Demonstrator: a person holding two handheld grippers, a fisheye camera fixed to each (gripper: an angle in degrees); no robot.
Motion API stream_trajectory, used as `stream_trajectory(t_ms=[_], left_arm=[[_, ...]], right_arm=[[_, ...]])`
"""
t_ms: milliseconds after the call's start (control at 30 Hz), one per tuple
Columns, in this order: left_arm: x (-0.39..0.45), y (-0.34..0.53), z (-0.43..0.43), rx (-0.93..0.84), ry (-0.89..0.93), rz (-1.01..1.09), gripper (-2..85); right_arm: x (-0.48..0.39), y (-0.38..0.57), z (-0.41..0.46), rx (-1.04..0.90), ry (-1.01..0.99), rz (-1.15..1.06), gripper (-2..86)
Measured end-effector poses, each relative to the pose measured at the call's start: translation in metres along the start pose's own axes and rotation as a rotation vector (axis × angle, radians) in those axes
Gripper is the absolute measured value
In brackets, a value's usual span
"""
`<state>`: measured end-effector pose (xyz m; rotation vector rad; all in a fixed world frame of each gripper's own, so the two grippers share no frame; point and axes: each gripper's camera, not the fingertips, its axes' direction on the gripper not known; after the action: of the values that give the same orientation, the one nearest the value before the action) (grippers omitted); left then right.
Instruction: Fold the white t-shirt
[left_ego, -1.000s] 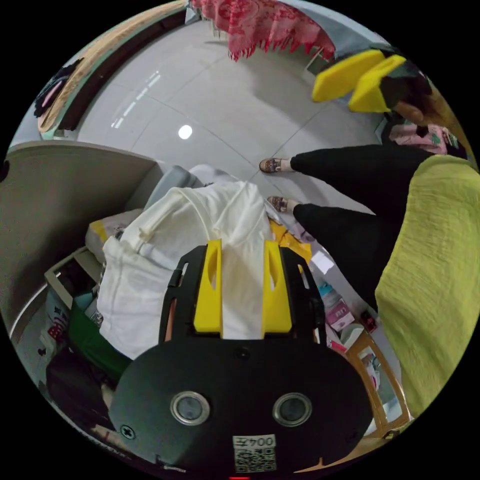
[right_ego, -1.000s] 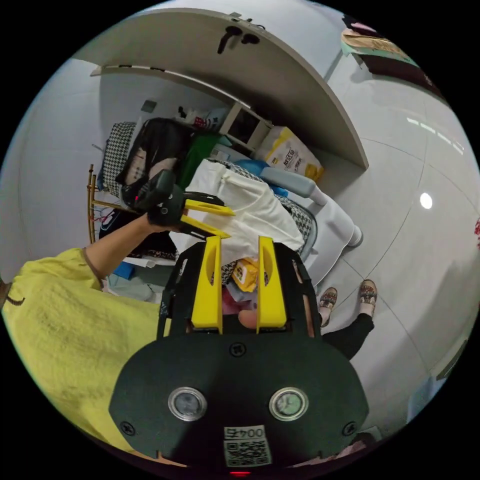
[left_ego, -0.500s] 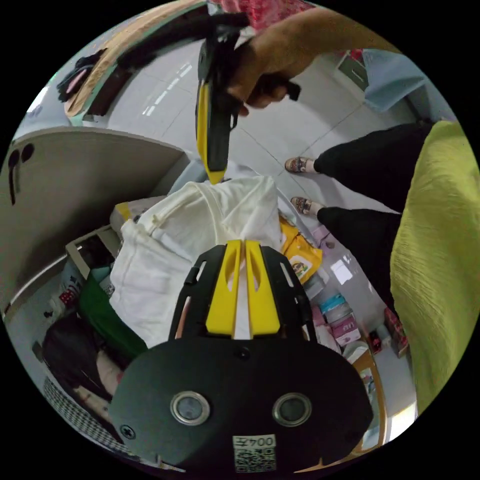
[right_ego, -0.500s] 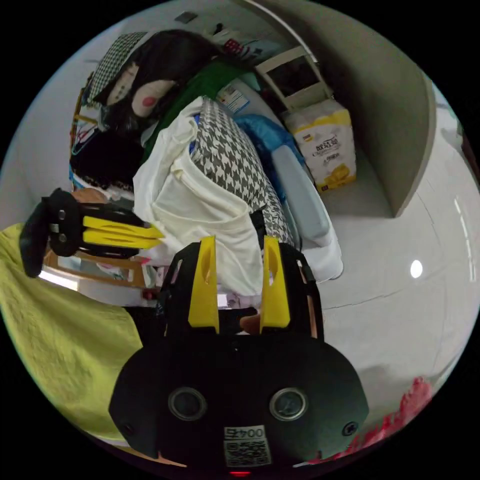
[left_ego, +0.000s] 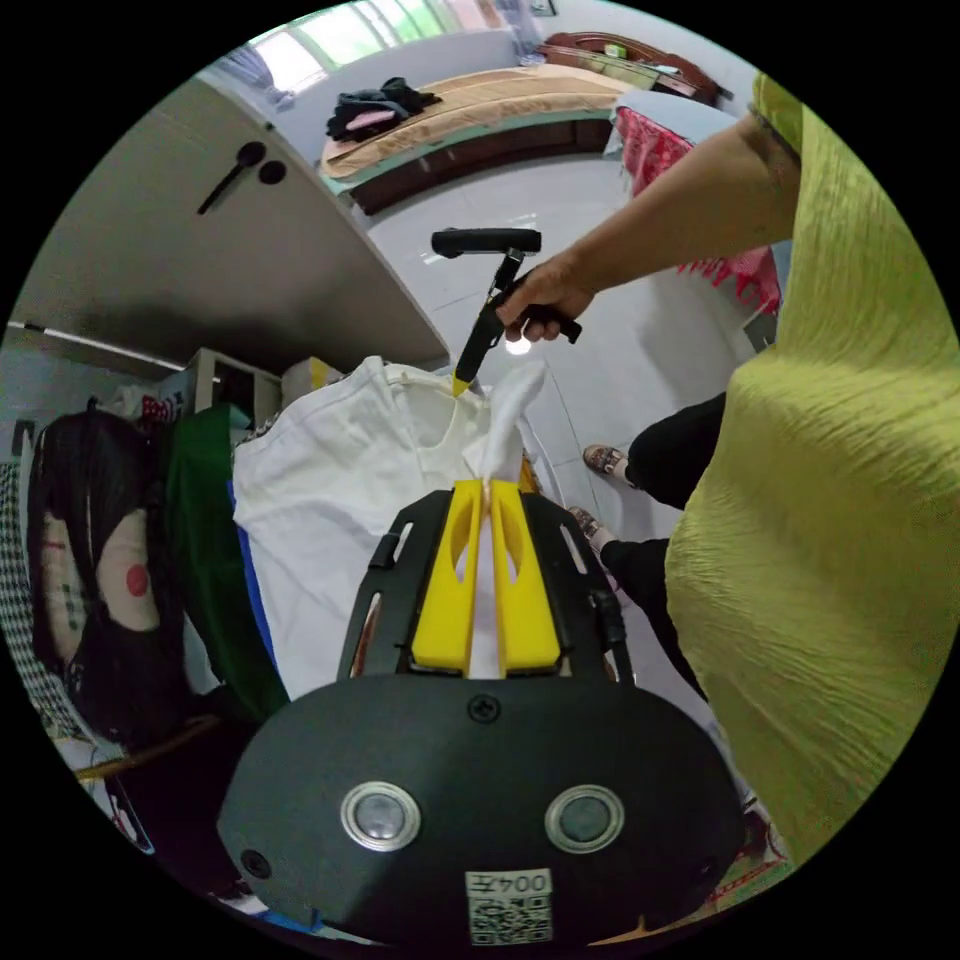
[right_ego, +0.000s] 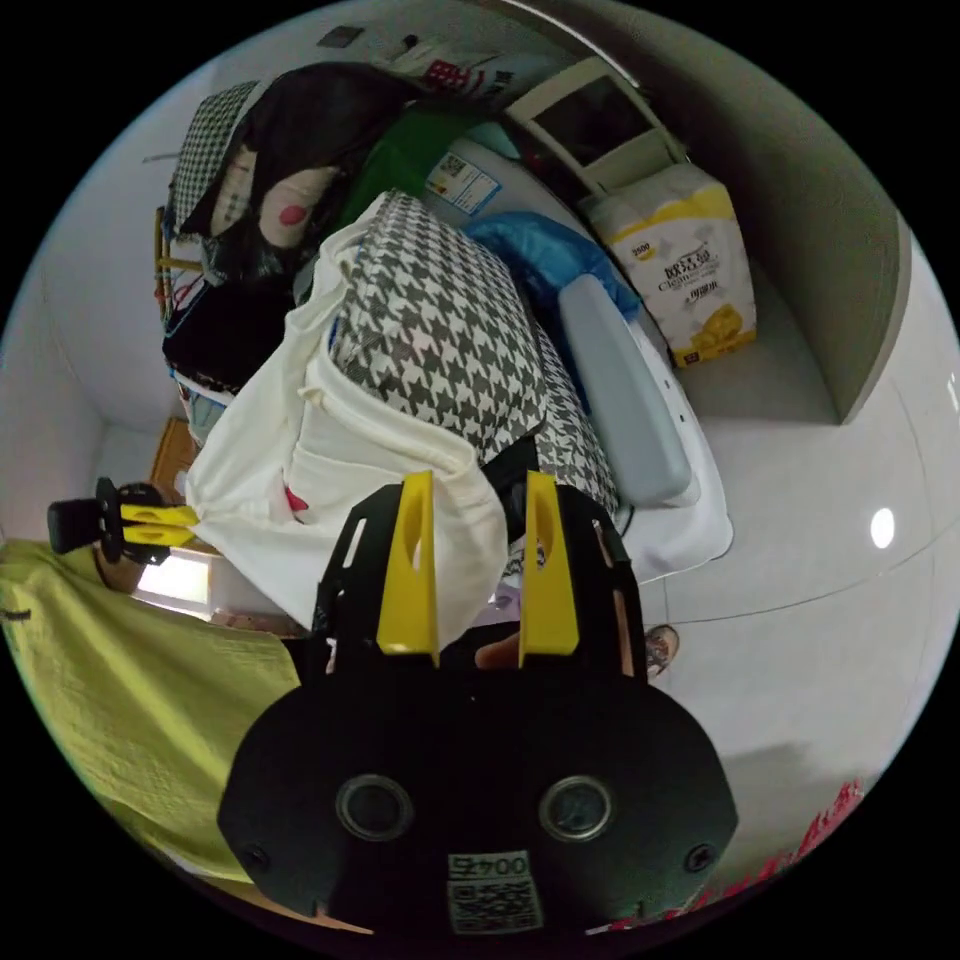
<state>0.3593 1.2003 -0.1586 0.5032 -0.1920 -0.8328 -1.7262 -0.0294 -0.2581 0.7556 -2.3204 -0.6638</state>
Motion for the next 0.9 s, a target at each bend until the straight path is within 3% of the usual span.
stream_trajectory(t_ms=[233,433,667,900], left_arm=[[-0.008,0.036,-0.05,0.066,-0.033,-0.098,1.2],[-0.039,0.084,-0.101,0.145,-0.016,-0.237,1.4],[-0.073,0.147,-0.153,0.25,0.077,-0.381,1.5],[-0.082,0.177,-0.199,0.289,0.095,-0.38,1.5]], right_arm=[[0.06,0.043,0.017,0.015,-0.151,0.132,13.1],[0.085,0.076,0.025,0.026,-0.276,0.142,5.0],[0.113,0.127,0.026,0.148,-0.313,0.189,15.3],[0.146,0.152,0.068,0.219,-0.332,0.281,16.7]])
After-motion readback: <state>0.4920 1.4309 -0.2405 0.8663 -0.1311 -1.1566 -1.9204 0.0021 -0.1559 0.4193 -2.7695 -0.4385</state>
